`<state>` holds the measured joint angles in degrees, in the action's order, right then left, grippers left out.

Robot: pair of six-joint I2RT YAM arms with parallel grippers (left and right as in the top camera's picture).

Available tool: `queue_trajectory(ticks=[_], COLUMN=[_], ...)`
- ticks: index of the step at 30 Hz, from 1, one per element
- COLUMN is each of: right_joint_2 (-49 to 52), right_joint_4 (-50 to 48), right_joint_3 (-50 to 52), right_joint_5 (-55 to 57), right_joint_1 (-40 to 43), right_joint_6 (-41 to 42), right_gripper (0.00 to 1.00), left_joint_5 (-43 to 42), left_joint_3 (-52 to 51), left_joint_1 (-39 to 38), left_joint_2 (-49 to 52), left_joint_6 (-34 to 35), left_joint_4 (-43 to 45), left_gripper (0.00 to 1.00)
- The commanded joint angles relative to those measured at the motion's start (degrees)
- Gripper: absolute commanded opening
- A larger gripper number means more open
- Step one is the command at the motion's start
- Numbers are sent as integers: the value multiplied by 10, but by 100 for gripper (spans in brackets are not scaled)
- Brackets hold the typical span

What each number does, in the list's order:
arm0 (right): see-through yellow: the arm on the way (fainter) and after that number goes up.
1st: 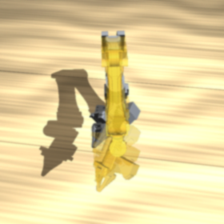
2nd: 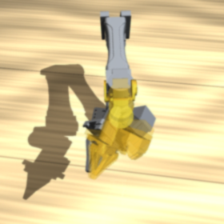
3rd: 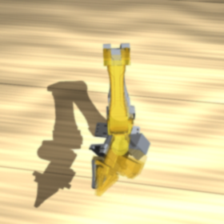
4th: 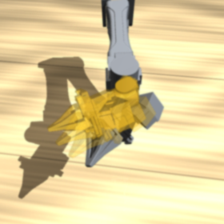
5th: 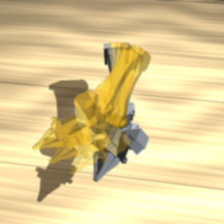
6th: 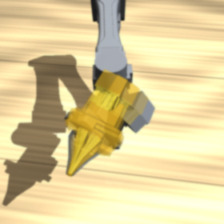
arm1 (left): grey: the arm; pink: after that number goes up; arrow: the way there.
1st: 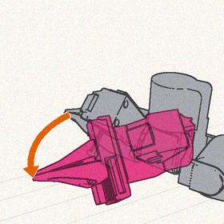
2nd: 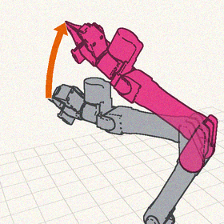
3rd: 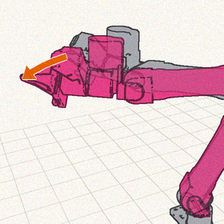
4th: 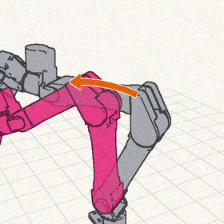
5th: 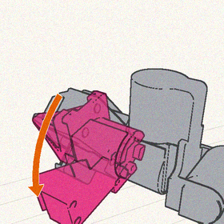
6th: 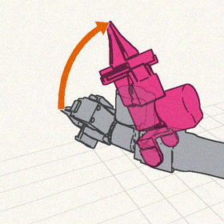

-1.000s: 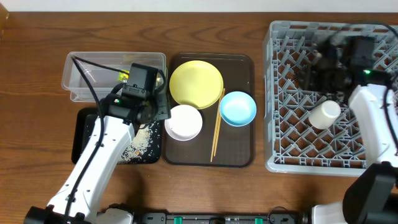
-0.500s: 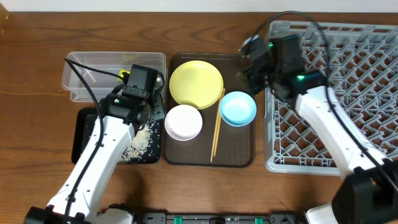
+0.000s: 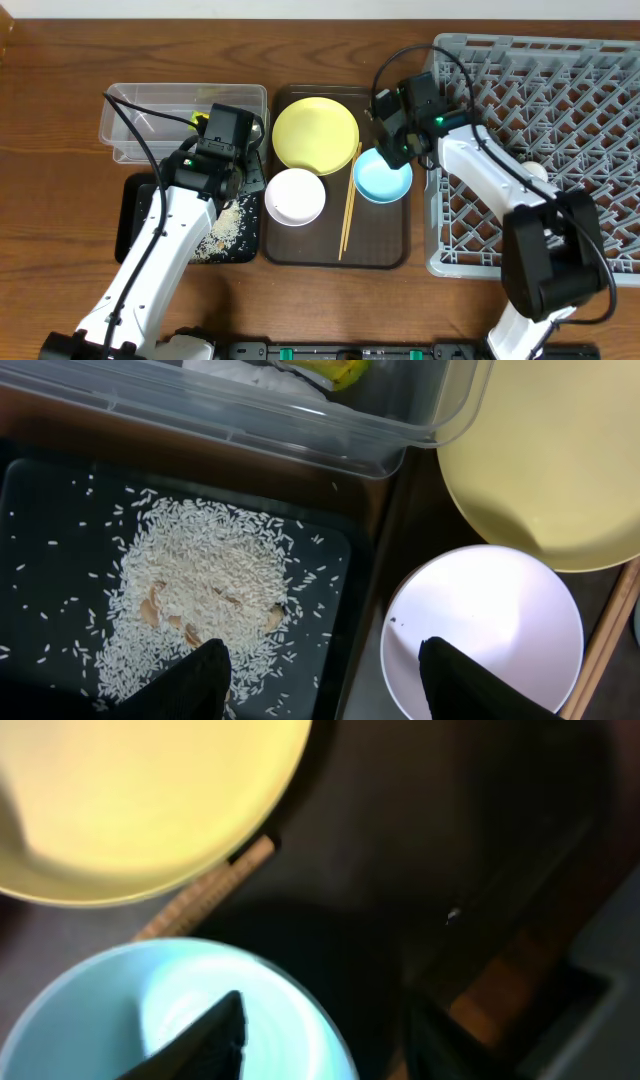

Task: Sort waste into correct bins and load items into the dishwasher rack
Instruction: 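Move the right gripper to the light-blue cup and grasp it, then carry the light-blue cup into the rack's back corner and release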

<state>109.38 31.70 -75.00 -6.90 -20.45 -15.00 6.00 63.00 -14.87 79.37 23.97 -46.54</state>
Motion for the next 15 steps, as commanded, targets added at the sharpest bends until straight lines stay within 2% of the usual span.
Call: queue_trajectory(ticks=[1, 3, 7, 10, 15], right_joint_2=[14, 16, 16, 16, 16], right_joint_4=[13, 23, 37, 46, 56], right_joint_3=[-8, -8, -8, -8, -8], right_joint_5=[5, 5, 5, 11, 11], right_joint_1=[-4, -6, -6, -6, -6], right_joint_6=[-5, -5, -5, -5, -5], right_gripper=[38, 27, 17, 1, 1], left_joint_5=[9, 9, 9, 9, 9], left_joint_3=[2, 2, 2, 2, 2], left_joint_1=[1, 1, 1, 1, 1], left_joint_2=[-7, -7, -7, -7, -7], left_joint_6=[3, 3, 3, 3, 3], left_joint_4=[-3, -3, -3, -3, -3], left_gripper=[64, 64, 64, 64, 64])
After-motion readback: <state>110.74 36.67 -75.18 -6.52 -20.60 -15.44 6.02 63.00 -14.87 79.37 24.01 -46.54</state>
